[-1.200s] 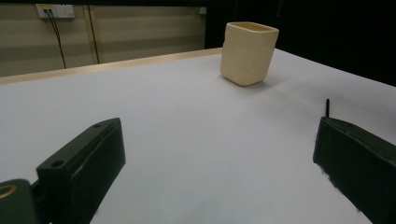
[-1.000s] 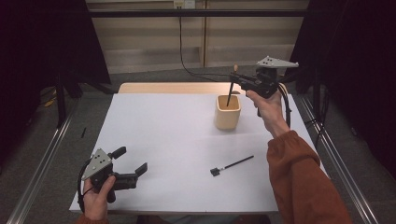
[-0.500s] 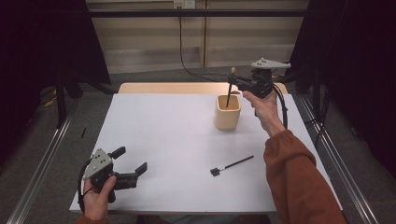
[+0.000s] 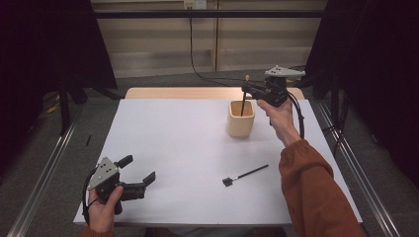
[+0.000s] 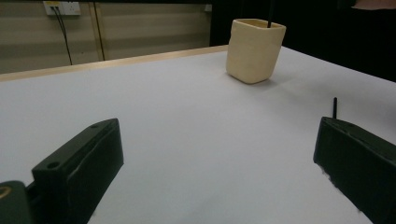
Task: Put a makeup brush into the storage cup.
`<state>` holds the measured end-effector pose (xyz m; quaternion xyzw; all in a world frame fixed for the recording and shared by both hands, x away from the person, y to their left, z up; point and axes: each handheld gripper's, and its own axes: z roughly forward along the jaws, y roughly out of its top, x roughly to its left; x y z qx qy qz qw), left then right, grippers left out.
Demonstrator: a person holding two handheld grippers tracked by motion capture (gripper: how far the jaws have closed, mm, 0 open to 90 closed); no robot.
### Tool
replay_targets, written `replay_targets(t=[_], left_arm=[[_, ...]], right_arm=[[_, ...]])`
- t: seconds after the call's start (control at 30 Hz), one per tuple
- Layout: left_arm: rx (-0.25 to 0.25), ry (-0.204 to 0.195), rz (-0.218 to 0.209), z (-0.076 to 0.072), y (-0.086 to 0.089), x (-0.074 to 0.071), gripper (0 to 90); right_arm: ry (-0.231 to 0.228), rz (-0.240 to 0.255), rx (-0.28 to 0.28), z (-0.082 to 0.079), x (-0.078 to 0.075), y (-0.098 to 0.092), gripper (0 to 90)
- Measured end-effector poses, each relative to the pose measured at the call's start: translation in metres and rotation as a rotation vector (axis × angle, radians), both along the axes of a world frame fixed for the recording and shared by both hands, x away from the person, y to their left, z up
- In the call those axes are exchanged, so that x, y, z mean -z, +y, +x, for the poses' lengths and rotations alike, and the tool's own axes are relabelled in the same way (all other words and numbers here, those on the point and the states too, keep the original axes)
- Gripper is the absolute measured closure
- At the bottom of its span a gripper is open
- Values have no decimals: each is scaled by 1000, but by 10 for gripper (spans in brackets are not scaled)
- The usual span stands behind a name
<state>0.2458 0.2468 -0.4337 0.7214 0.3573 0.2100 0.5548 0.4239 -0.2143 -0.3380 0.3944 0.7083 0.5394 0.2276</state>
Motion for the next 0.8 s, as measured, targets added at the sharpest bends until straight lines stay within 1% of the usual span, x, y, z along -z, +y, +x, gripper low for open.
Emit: replay_targets(t=[0.13, 0.2, 0.3, 0.43, 0.57, 0.7, 0.8], left_arm=[[2, -2, 1, 0, -1, 0, 15], [5, 1, -6, 0, -1, 0, 15], [9, -3, -2, 0, -1, 0, 15], [9, 2, 1, 0, -1, 0, 15], [13, -1, 9, 0, -2, 0, 15], [15, 1, 6, 0, -2, 1, 15], [14, 3, 5, 0, -2, 1, 15]], right_arm=[[8, -3, 2, 0, 5, 0, 839], [13, -9, 4, 0, 8, 1, 839], [21, -2, 3, 0, 14, 0, 838], [26, 3, 3, -1, 19, 0, 839], [36, 0, 5, -1, 25, 1, 838], [46, 4, 6, -1, 32, 0, 838], [50, 3, 7, -1, 35, 1, 839]])
